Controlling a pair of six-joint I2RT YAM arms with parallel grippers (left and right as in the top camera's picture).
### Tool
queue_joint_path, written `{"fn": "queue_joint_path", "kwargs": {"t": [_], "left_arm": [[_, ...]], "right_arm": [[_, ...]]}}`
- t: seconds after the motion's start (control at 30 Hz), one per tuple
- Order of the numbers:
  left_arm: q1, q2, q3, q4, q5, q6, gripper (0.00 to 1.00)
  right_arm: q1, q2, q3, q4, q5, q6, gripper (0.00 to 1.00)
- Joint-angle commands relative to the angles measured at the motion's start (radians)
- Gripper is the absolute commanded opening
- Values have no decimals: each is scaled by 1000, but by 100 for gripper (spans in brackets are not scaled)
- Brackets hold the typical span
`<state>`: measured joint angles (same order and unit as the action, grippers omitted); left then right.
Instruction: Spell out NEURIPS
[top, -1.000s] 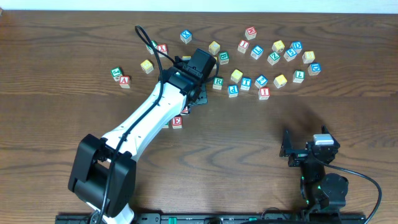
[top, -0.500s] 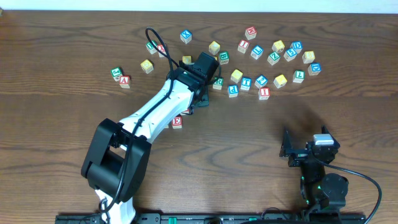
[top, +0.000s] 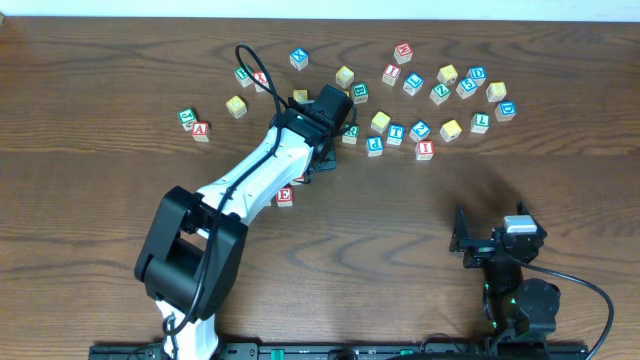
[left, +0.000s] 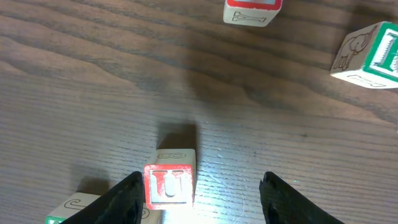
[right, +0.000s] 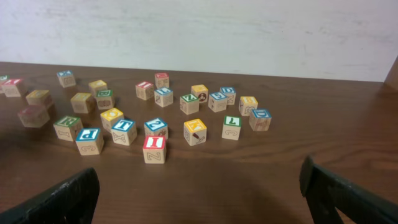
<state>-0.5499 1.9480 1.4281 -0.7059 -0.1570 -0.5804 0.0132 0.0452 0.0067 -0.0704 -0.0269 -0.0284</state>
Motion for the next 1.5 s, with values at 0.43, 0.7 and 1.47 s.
{"fn": "queue_joint_path", "kwargs": {"t": [0.43, 0.7, 1.47], "left_arm": [[4, 15, -11, -7, -54, -21, 59], [4, 26, -15, 2, -55, -25, 59], [5, 72, -17, -3, -100, -76, 59]], "right_arm": [[-6, -3, -1, -5, -2, 17, 99], [-6, -3, -1, -5, -2, 17, 99], [-6, -3, -1, -5, -2, 17, 99]]}}
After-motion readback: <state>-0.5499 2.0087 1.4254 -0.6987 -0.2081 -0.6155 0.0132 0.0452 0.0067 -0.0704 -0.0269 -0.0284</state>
